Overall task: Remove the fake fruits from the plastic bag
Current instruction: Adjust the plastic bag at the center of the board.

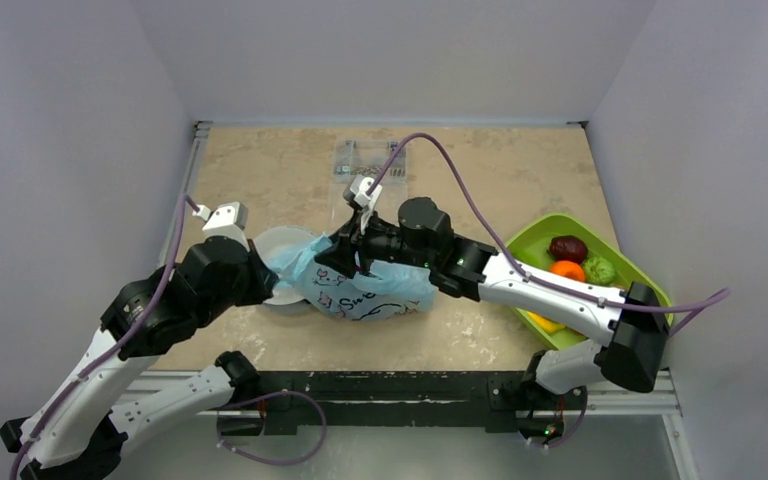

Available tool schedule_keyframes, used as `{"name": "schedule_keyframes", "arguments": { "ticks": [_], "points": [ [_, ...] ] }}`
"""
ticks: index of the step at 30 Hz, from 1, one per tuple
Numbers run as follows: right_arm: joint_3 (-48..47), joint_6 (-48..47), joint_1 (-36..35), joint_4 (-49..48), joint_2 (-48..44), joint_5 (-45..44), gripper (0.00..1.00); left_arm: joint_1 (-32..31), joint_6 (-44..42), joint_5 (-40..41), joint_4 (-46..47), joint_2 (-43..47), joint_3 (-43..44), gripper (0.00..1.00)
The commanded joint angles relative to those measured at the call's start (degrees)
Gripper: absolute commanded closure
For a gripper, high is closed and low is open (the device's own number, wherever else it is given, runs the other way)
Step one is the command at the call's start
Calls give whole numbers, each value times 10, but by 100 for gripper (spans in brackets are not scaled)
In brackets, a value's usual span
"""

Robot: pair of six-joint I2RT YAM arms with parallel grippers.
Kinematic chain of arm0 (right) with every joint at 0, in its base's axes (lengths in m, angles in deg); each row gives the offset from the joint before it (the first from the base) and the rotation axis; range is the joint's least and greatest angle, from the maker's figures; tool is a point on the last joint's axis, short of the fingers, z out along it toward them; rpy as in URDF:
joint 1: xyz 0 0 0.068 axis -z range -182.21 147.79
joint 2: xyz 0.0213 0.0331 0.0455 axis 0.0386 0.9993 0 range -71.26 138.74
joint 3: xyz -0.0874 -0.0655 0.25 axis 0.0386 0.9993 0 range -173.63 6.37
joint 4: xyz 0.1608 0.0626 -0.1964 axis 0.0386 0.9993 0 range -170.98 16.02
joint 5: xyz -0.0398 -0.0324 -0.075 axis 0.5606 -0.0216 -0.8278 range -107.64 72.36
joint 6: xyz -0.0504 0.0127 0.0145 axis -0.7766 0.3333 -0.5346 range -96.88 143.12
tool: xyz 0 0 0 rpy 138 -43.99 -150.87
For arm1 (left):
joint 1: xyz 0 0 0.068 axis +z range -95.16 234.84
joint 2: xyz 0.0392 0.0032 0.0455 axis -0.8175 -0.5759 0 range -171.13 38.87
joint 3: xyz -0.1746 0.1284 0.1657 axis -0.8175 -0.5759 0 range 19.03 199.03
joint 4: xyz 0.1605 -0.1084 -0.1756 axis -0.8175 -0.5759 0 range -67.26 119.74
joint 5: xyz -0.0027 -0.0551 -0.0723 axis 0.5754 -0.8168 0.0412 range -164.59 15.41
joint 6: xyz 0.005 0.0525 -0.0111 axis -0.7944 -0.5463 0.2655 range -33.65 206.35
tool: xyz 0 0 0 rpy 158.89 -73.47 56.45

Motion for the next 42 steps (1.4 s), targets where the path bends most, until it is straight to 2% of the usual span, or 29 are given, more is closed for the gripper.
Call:
{"name": "schedule_keyframes", "arguments": {
  "ticks": [1, 6, 10, 15, 20, 27, 32, 35, 39, 42],
  "points": [
    [-50, 18, 11, -24, -2, 26, 61, 1, 0, 33, -29, -1, 15, 100],
    [-61, 66, 44, -41, 3, 73, 82, 3, -2, 37, -43, 10, 16, 100],
    [-78, 109, 73, -48, 8, 89, 90, 2, -19, 32, -56, 26, 19, 100],
    [-142, 147, 116, -10, 26, 120, 96, 2, -49, 17, -87, 68, 25, 100],
    [-211, 168, 182, 48, 43, 141, 99, 2, -59, 36, -144, 106, 75, 100],
    [-261, 215, 304, 55, 77, 213, 100, 2, -59, 40, -188, 123, 126, 100],
    [-277, 237, 359, 66, 104, 244, 100, 1, -67, -11, -183, 138, 114, 100],
    [-271, 254, 374, 47, 113, 255, 99, 1, -92, -85, -153, 132, 85, 100],
    [-296, 280, 368, 33, 152, 283, 100, 1, -103, -190, -44, 111, 33, 100],
    [-325, 258, 364, 102, 169, 252, 98, 2, -102, -238, 39, 84, 4, 100]
  ]
}}
